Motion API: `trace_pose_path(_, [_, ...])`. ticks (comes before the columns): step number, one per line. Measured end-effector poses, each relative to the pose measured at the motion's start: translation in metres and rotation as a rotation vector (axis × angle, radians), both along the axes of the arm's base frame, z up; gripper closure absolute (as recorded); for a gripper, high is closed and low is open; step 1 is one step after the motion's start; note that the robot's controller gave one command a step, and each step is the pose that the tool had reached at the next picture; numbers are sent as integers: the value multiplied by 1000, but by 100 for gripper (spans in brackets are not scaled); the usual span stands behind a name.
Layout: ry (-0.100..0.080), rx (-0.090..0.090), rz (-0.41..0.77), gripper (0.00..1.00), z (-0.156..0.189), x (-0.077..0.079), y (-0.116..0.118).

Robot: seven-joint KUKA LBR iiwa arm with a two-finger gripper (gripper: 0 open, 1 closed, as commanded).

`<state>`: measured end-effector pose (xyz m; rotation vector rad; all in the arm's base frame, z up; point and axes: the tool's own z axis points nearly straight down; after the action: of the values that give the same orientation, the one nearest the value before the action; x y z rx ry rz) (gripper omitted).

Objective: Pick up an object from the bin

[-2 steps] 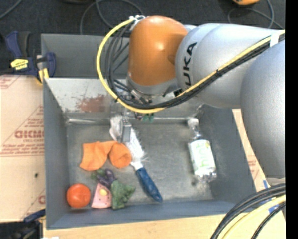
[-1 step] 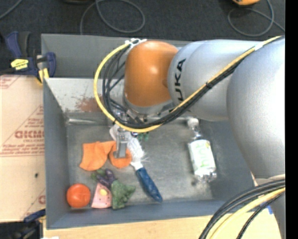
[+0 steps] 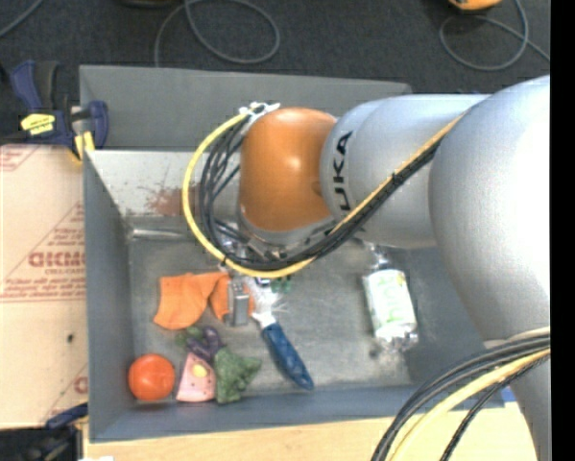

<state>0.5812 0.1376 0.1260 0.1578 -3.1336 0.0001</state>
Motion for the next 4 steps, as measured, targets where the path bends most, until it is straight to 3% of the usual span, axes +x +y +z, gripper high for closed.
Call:
trace_pose_path(1, [-15,4,106,100,-55,-20,-5])
trace_pose_path(2, [-15,4,106,100,-55,-20,-5])
trace_pose_path(3, [-5,1,108,100,-22,-27,-7])
trace_pose_path(4, [-19,5,32,100,16,-19,-20])
